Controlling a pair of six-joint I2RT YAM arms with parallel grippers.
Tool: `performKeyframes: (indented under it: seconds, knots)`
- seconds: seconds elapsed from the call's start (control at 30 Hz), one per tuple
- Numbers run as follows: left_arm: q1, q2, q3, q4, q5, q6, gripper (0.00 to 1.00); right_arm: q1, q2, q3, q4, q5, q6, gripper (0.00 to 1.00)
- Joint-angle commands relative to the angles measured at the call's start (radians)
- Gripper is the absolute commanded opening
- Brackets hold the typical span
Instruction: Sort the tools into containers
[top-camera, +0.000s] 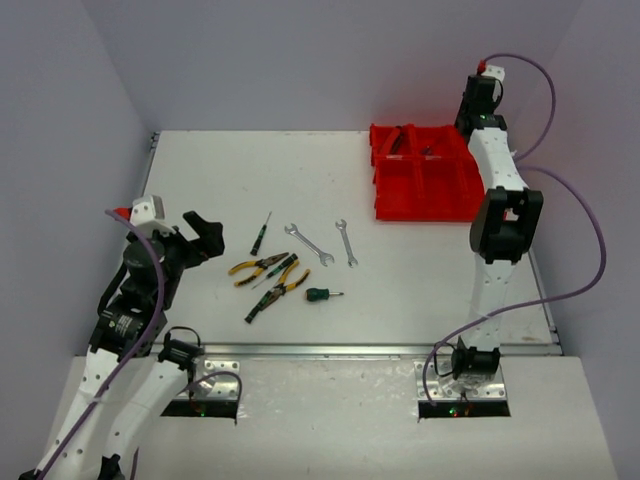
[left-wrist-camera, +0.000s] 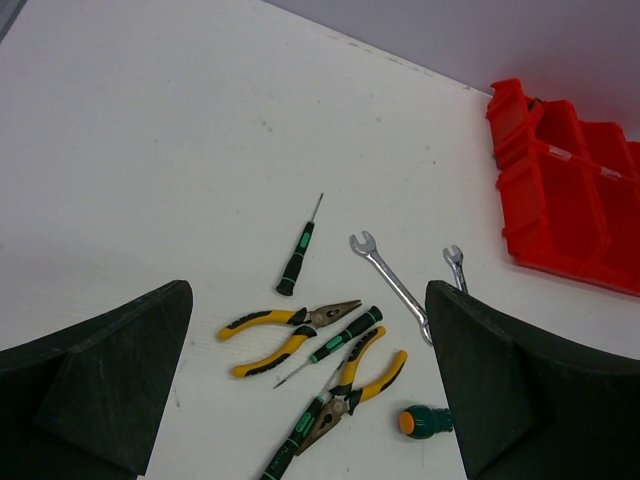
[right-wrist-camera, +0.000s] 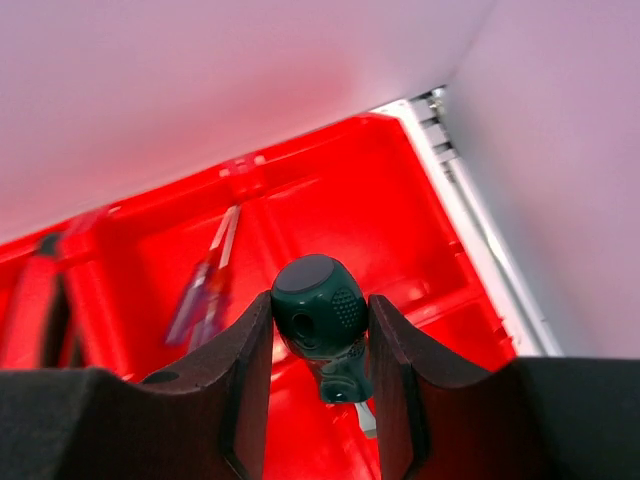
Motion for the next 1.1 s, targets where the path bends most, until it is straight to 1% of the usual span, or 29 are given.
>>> performKeyframes:
  seconds: [0.0, 0.03, 0.1, 0.2, 0.37, 0.5, 0.53, 0.57, 0.6, 0.67, 0.7, 0.77, 0.83, 0.87, 0.93, 0.97, 1.0, 1.07]
  knots:
    - [-0.009, 0.008, 0.002, 0.047, 0.006, 0.011, 1.00, 0.009, 0.028, 0.027, 0.210, 0.137, -0.084, 0.00]
    - [-0.009, 0.010, 0.002, 0.047, 0.006, 0.010, 1.00, 0.006, 0.039, 0.033, 0.232, 0.139, -0.098, 0.00]
    - [-0.009, 0.013, 0.002, 0.047, 0.008, 0.011, 1.00, -0.008, 0.082, 0.073, 0.255, 0.088, -0.133, 0.00]
    - [-0.009, 0.030, 0.002, 0.050, 0.017, 0.012, 1.00, -0.015, 0.125, 0.100, 0.291, 0.072, -0.157, 0.00]
    - [-0.012, 0.048, 0.002, 0.048, 0.020, 0.012, 1.00, -0.040, 0.154, 0.039, 0.391, 0.005, -0.129, 0.00]
    - [-0.014, 0.058, 0.002, 0.048, 0.019, 0.012, 1.00, -0.061, 0.236, 0.078, 0.394, -0.032, -0.093, 0.00]
    - [-0.014, 0.061, 0.002, 0.048, 0.019, 0.012, 1.00, -0.063, 0.247, 0.083, 0.396, -0.037, -0.089, 0.05]
    - [-0.014, 0.064, 0.002, 0.048, 0.019, 0.013, 1.00, -0.064, 0.252, 0.083, 0.397, -0.039, -0.090, 0.16]
    - [-0.014, 0.066, 0.002, 0.049, 0.020, 0.014, 1.00, -0.064, 0.255, 0.080, 0.396, -0.040, -0.090, 0.23]
    - [-0.014, 0.068, 0.002, 0.050, 0.021, 0.014, 1.00, -0.064, 0.247, 0.067, 0.389, -0.039, -0.085, 0.32]
    - [-0.014, 0.067, 0.002, 0.050, 0.022, 0.014, 1.00, -0.064, 0.234, 0.054, 0.385, -0.041, -0.078, 0.36]
    - [-0.014, 0.062, 0.002, 0.049, 0.022, 0.014, 1.00, -0.064, 0.197, 0.026, 0.380, -0.050, -0.055, 0.51]
    - [-0.015, 0.059, 0.002, 0.049, 0.022, 0.014, 1.00, -0.062, 0.144, 0.002, 0.372, -0.088, -0.017, 0.65]
    - [-0.016, 0.057, 0.002, 0.050, 0.022, 0.014, 1.00, -0.060, 0.115, -0.007, 0.361, -0.111, 0.000, 0.70]
    - [-0.017, 0.052, 0.001, 0.050, 0.022, 0.014, 1.00, -0.046, 0.070, -0.007, 0.346, -0.138, 0.015, 0.73]
    - [-0.018, 0.050, 0.000, 0.051, 0.022, 0.014, 1.00, -0.025, 0.038, -0.006, 0.344, -0.149, 0.012, 0.75]
    - [-0.018, 0.047, 0.000, 0.050, 0.020, 0.014, 1.00, -0.012, 0.019, -0.004, 0.320, -0.149, -0.006, 0.81]
    - [-0.018, 0.040, 0.001, 0.050, 0.019, 0.014, 1.00, 0.014, -0.037, 0.004, 0.278, -0.158, -0.025, 0.82]
